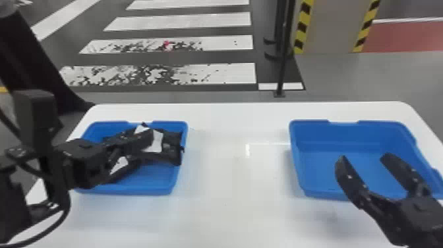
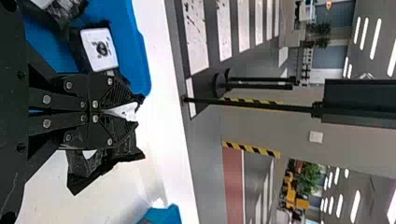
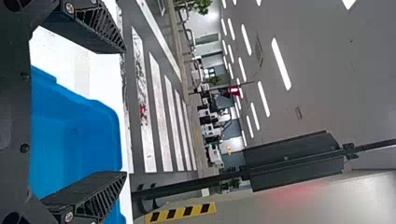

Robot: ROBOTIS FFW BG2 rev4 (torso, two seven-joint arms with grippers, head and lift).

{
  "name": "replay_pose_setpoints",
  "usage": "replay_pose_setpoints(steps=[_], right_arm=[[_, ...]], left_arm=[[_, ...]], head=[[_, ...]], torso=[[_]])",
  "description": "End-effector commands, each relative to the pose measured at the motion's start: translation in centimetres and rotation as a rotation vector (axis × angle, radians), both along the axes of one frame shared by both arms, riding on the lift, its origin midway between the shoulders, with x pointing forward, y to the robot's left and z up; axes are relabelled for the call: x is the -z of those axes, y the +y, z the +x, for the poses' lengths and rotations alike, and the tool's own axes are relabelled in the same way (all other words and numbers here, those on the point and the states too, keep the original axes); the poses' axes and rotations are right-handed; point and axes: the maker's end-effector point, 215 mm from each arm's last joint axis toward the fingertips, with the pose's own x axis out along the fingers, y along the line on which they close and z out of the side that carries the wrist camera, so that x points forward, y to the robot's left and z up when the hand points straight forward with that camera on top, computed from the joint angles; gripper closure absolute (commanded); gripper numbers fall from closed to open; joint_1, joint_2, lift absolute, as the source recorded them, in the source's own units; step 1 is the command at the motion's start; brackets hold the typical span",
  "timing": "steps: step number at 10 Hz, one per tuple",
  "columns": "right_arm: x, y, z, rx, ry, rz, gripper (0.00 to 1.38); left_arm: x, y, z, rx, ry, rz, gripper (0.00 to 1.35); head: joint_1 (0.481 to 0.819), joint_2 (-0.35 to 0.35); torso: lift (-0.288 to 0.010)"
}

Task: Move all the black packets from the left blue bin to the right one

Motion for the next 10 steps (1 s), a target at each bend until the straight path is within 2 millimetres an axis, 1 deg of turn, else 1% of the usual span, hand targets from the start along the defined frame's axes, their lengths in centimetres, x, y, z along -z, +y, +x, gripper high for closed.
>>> replay_pose_setpoints(steps=[1,3,5,7,8,9,10], right_arm=[[-0.6,1.1,0.4,-0.023,-0.011,0.024,0.09],[-0.9,2.8,0.7,-0.053,-0.016,0.056,0.09],[-1.5,4.2,1.2,-0.087,-0.026,0.080,0.10],[-1.6,6.3,1.2,-0.136,-0.020,0.105,0.10],[-1.9,7.6,1.2,-0.169,-0.023,0.125,0.10],[-2.4,8.8,1.0,-0.202,-0.032,0.146,0.10],[-3.6,10.0,0.6,-0.237,-0.049,0.177,0.10]], left_arm=[[-1.0,-3.9,-0.6,0.079,-0.040,-0.048,1.21],[-1.2,-8.1,-1.0,0.155,-0.055,-0.098,1.21],[-2.0,-12.0,-1.3,0.236,-0.074,-0.142,1.21],[-3.6,-15.4,-1.4,0.305,-0.121,-0.183,1.21],[-4.0,-16.6,-1.5,0.327,-0.135,-0.196,1.21],[-3.9,-17.2,-1.4,0.338,-0.136,-0.202,1.21],[-3.7,-17.5,-1.3,0.343,-0.131,-0.203,1.21]], head=[[0.695,0.081],[0.695,0.037],[0.695,-0.003],[0.695,-0.029],[0.695,-0.040],[0.695,-0.043],[0.695,-0.042]], torso=[[-0.185],[-0.185],[-0.185],[-0.185],[-0.185],[-0.185],[-0.185]])
